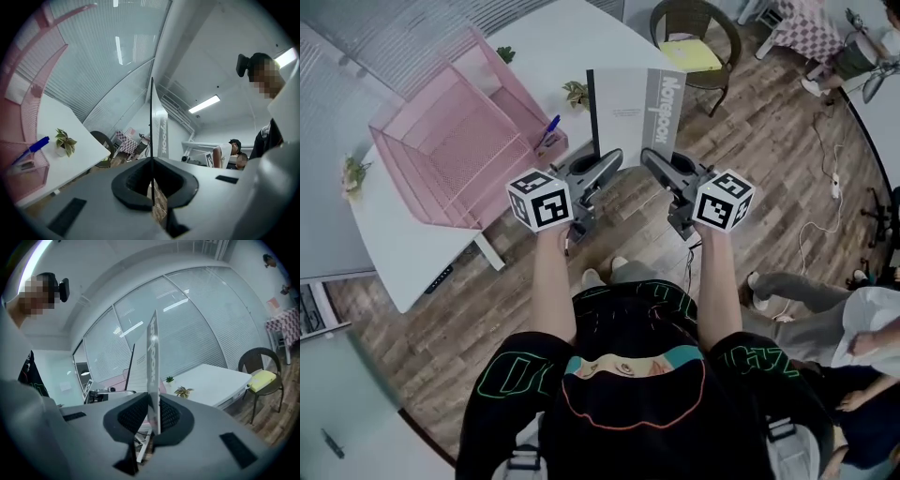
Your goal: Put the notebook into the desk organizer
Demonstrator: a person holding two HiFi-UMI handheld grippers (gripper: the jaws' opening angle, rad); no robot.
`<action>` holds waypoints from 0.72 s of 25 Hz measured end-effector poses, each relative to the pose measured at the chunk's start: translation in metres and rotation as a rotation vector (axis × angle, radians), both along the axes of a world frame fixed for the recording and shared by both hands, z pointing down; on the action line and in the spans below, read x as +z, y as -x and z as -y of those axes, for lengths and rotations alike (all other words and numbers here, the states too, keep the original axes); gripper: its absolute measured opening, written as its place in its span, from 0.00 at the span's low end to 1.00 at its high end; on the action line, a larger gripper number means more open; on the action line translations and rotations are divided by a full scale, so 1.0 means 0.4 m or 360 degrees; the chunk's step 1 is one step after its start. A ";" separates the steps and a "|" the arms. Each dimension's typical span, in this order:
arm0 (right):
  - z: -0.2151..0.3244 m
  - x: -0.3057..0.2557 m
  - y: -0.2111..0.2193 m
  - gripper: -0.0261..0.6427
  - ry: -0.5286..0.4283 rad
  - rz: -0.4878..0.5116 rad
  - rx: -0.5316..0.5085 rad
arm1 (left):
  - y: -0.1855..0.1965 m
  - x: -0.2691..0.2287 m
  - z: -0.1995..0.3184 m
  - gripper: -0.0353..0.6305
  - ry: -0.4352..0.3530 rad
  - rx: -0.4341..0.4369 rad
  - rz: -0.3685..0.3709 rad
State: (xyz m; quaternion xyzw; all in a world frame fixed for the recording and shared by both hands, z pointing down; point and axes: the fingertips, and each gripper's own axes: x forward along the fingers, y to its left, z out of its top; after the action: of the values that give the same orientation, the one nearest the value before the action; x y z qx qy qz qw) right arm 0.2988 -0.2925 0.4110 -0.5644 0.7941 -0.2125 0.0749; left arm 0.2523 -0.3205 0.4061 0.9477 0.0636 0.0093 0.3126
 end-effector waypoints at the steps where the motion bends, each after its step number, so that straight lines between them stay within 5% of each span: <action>1: 0.007 0.006 0.007 0.06 0.0010 0.0007 -0.0028 | 0.008 0.007 0.005 0.06 0.0011 -0.0028 0.0008; 18: 0.053 0.158 0.265 0.06 0.0216 0.0112 -0.0627 | 0.281 0.155 0.002 0.06 0.0238 -0.0608 0.0127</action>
State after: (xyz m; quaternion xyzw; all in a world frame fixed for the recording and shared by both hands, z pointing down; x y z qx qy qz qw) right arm 0.1928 -0.3135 0.4742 -0.3942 0.8699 -0.2956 0.0212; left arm 0.1400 -0.3215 0.4681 0.9156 -0.1293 -0.0175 0.3803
